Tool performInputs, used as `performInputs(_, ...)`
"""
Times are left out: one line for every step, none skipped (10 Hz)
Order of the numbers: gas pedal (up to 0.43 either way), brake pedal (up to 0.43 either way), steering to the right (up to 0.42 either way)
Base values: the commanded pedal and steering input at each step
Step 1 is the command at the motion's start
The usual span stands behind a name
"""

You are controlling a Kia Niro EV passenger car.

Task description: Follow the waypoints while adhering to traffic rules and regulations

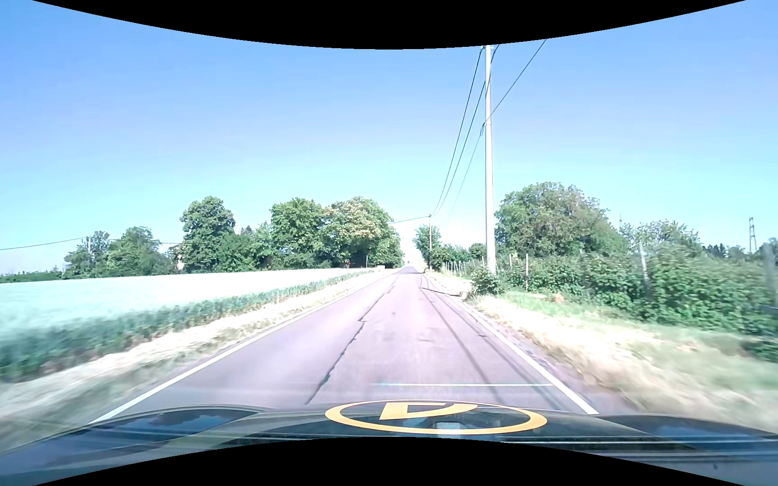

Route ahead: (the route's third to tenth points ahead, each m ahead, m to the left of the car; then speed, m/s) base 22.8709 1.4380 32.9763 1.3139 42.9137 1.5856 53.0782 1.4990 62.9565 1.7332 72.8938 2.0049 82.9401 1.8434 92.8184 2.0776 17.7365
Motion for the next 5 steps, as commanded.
performInputs(0.209, 0.0, 0.003)
performInputs(0.209, 0.0, 0.003)
performInputs(0.209, 0.0, 0.002)
performInputs(0.197, 0.0, 0.001)
performInputs(0.197, 0.0, 0.0)
